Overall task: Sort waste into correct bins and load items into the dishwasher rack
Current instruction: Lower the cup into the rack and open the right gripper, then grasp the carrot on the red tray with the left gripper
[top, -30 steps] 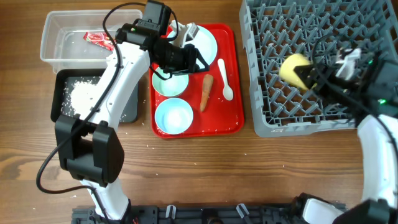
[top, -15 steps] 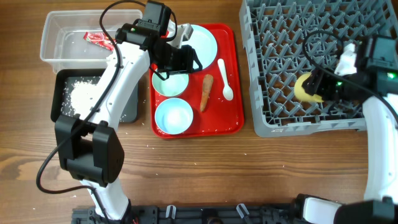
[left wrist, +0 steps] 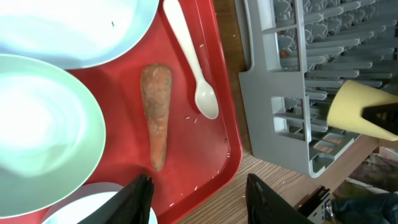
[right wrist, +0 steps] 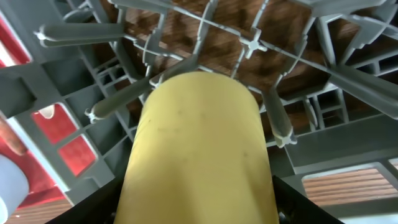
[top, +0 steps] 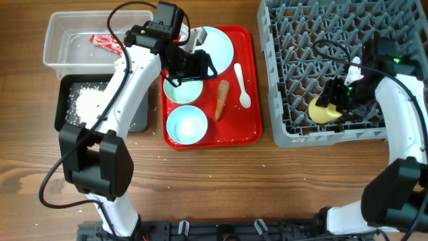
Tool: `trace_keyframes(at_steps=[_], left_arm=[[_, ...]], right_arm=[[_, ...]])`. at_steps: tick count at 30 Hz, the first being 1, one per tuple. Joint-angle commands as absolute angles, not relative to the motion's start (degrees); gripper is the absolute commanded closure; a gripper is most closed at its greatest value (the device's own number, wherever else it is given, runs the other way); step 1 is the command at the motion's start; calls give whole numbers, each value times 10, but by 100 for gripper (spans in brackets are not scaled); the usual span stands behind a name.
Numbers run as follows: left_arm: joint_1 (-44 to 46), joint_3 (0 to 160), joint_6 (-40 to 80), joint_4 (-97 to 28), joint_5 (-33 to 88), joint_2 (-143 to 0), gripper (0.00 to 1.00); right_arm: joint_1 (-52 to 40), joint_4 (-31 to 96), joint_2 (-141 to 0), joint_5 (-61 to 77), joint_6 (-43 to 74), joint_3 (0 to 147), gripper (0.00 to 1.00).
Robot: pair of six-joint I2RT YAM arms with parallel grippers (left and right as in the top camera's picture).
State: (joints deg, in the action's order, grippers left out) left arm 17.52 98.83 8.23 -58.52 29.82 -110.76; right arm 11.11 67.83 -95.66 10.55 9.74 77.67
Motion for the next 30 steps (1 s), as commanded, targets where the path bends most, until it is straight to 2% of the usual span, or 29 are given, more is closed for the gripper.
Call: trace_keyframes(at_steps=[1,5,7,12,16,17,20,24,26,30], left_arm=[[175,991,81,-592,288,-1096,50],[175,991,81,-594,286,-1096,48],[175,991,82,-594,286,-1096,47],[175,991,82,-593,286,-1096,46],[175,991,82,-594,286,-1096,45],[175,991,82,-594,286,-1096,45],[175,991,82,-599,286,-1096,45],[175,991,82,-618,286,-1096,46],[175,991,112,-623,274,-1096,48],[203,991,129,-624,197,-1096,46]], right_arm=[[108,664,-967,98,90,781,29],[108,652,-968,106,90,781,7],[108,648,-968,106,90,782,2],[108,651,-962,129,91,804,1],[108,698,-936,133,89,894,0],[108,703,-927,154,86,922,1],[108,663,-888,333,44,958,0],[99,613,-871,452,77,958,0],[74,611,-873,430,96,958,0],[12,610,-872,255,175,958,0]])
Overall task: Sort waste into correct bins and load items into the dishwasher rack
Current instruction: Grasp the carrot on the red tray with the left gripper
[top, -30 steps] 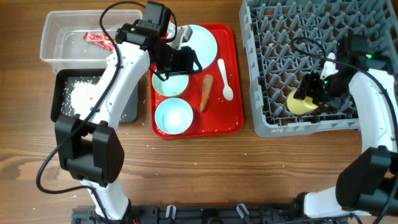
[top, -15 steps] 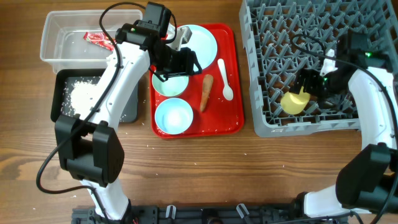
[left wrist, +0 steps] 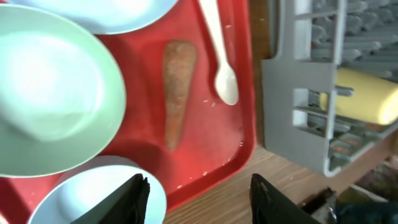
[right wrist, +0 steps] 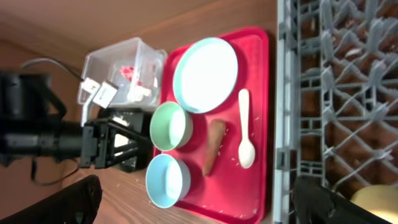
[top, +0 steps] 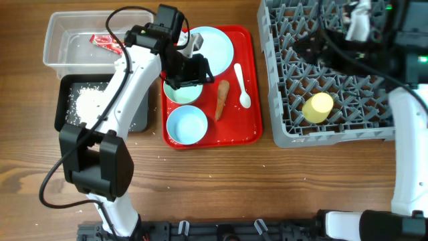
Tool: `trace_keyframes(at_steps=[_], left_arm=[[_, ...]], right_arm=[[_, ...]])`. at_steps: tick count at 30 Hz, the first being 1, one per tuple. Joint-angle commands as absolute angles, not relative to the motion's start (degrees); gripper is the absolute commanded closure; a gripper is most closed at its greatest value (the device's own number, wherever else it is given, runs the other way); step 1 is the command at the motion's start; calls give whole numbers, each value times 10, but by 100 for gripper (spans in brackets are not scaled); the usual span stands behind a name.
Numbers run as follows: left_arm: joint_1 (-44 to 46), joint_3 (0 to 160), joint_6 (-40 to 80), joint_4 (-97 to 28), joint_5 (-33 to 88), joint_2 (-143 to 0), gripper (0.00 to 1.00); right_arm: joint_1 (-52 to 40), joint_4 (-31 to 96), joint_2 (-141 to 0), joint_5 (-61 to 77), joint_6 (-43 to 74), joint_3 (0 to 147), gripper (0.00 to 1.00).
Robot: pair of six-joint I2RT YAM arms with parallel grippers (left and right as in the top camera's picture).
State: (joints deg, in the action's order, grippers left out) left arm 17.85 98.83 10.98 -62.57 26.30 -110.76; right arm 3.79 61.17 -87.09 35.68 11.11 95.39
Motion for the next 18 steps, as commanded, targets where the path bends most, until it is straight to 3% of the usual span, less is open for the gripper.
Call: trace_keyframes(at_steps=[1,7,18], left_arm=[[220,990,130,-620,163,-1097,43],[310,990,155,-558,19,-1134,40],[332,990,154,-496,-50,-1247,39]], right_arm=[[11,613,-872,227,192,958,0],[36,635,-870,200,195,958,0],[38,648,-870,193,182,958,0]])
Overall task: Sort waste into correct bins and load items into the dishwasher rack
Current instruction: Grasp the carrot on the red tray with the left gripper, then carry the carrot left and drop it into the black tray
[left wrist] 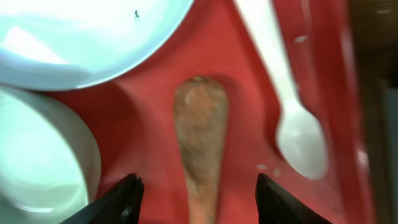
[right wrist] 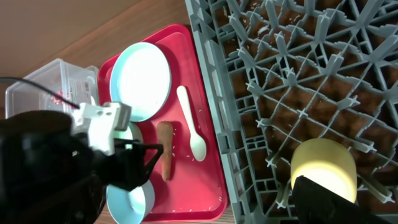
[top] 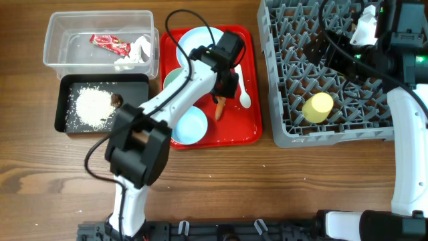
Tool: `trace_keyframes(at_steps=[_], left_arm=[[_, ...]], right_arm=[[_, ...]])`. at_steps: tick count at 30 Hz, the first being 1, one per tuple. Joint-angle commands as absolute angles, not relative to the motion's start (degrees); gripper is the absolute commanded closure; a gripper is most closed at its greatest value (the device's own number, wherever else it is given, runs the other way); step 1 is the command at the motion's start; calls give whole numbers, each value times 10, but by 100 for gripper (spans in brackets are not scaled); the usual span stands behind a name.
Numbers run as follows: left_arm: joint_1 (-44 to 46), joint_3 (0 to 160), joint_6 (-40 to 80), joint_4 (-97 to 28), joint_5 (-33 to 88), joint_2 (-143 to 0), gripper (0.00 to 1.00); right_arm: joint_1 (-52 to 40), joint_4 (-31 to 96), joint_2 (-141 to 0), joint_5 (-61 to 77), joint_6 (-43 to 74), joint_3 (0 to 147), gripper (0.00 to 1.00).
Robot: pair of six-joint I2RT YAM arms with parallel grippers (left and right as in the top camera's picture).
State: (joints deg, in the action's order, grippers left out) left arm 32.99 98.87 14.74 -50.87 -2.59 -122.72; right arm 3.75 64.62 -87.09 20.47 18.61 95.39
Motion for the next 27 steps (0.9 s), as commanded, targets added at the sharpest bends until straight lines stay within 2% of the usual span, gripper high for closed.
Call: trace_keyframes(at_steps=[1,7,10,12,14,16,20,27], left_arm=[[332,990,154,-491,-50,-1253,37],[338,990,152,-470,-40,-1280,37],[345,990,153,-474,-39,-1296,44],[352,987,153,-476,-39,-1309,45],[357,986,152,-478,-40,-1312,53],[358,986,153,-478,-39,-1311,72],[358,987,153,-498,-39,-1303,96],[354,1047,155,-549,-40,-1224,96]], right_arm=[[38,648,-870,193,181,958,0],[38,648,-870,193,180,958,0],[38,648,-870,193,180,958,0],[38,648,-870,193,180,958,0],[38,648,-870,193,180,958,0],[38,648,-870,193,180,958,0],[38,648,-870,193,180,958,0],[38,644,-870,193,180,958,0]])
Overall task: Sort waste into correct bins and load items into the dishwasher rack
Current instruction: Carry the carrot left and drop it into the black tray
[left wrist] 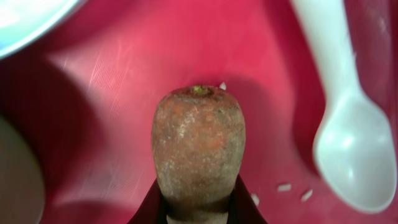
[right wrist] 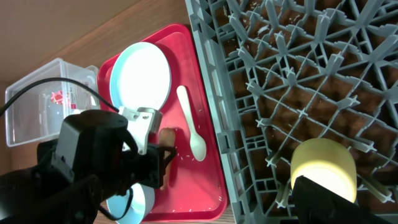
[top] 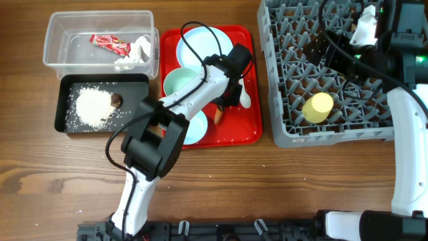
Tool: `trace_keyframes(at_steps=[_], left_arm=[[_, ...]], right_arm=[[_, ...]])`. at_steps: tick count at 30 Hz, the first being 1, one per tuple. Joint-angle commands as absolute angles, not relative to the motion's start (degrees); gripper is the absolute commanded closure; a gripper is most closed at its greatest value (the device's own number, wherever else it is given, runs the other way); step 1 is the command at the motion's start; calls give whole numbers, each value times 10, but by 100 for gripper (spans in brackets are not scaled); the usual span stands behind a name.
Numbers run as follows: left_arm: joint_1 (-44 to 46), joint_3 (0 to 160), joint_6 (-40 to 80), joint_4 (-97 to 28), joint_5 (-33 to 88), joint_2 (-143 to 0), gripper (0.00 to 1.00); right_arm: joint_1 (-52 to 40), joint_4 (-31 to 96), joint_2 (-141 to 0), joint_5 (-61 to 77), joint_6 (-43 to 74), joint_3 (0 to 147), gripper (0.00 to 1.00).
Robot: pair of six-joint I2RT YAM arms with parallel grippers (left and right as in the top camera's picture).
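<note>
An orange-brown carrot [left wrist: 198, 140] lies on the red tray [top: 251, 130], its stem end facing the left wrist camera. My left gripper [top: 227, 90] is down on it, with a dark finger pressed against each side of the carrot: shut on it. A white spoon [left wrist: 348, 137] lies just to the right. A yellow cup [top: 317, 107] lies in the grey dishwasher rack [top: 334, 67]. High above the rack, my right gripper [right wrist: 193, 202] is open and holds nothing.
The tray also carries a pale blue plate [top: 200, 40], a green bowl [top: 177, 84] and a blue bowl [top: 194, 127]. At the left stand a clear bin [top: 67, 40] holding a red wrapper [top: 110, 43], and a black bin [top: 63, 100] holding rice [top: 90, 104].
My left gripper has come down from just above the carrot onto it, and its fingers have closed in from wide apart to the carrot's sides. The right arm has not moved.
My right gripper was shut on the yellow cup in the rack while the left hung open above the tray. Then the cup lay free in the rack and the right gripper was high above it. The left then hovered open over the carrot and now grips it.
</note>
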State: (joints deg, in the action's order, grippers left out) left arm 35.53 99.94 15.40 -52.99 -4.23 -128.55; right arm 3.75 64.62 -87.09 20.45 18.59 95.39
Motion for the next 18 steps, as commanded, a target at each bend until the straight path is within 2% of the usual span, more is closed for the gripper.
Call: trace_keyframes(at_steps=[1,4,6,7,10,12,15,18], left_arm=[[350,1064,155,-561,-40,-1208,96],[317,1100,170,-590,-45,-1144,96],[276,1100,216,-611,-61,-1103,88],[245,1100,243,-626,-67,-1086,88],[156,1099,335,-662,-78,-1070,96],[72,1097,446,-681,-78,-1078,95],[1,1094,512,-696,-78,-1098,92],[-59,1041,571,-694,-76,-1127,95]], right_arm=[[38,644,-870,193,180,958,0],[38,644,-870,193,180,958,0],[38,643,-870,193,180,958,0],[38,643,-870,193,180,958,0],[38,643,-870,193,180,958,0],[38,641,-870,193,180,958,0],[38,641,-870,193,180,958,0],[38,641,-870,193,180,958,0]])
